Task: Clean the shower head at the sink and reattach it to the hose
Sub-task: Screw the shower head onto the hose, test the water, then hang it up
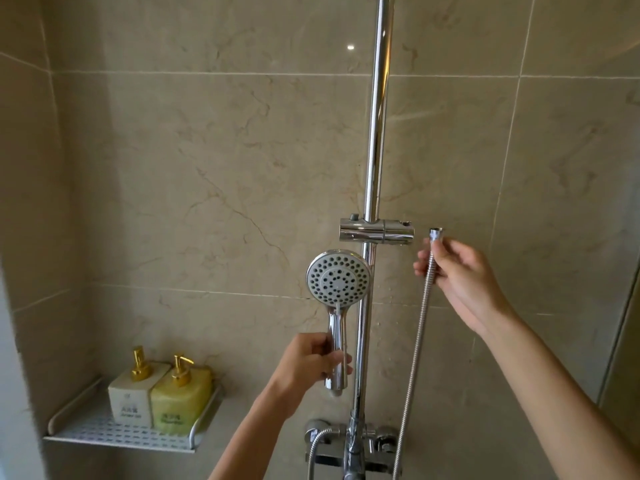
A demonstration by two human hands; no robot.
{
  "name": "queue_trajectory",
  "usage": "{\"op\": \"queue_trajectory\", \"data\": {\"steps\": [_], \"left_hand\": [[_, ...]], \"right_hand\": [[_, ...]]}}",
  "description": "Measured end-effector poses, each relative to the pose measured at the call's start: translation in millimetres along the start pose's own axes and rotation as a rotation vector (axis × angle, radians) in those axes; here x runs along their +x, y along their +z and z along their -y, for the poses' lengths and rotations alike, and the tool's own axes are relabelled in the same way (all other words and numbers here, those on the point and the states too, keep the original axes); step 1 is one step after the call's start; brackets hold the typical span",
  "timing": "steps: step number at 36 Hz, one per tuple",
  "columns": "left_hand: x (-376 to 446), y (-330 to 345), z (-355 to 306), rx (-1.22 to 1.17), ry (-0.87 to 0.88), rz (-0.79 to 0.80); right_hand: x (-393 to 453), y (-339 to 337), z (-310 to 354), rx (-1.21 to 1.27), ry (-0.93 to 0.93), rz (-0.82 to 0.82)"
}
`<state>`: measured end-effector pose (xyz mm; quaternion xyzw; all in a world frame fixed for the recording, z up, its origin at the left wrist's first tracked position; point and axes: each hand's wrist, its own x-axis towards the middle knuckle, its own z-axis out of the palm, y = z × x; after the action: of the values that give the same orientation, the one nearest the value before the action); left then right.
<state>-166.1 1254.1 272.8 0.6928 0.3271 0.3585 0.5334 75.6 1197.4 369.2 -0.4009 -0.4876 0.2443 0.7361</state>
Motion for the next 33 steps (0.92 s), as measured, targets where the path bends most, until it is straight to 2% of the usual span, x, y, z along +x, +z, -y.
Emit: {"op": "queue_trajectory", "data": {"steps": [9, 20, 29, 33], "left_hand": [[2, 3, 3, -0.011, 0.012, -0.004], [11, 10, 5, -0.072, 0.048, 0.009], [17, 8, -1, -0.072, 0.085, 0.01], [16, 8, -5, -0.076, 0.097, 0.007]], "right_hand": [[-51, -14, -41, 0.037, 0.093, 0.028], [-127, 7, -95, 0.017, 0.265, 0.083], [-147, 31, -121, -0.243, 0.248, 0.15], [-152, 41, -130, -0.265, 0.267, 0.143]]}}
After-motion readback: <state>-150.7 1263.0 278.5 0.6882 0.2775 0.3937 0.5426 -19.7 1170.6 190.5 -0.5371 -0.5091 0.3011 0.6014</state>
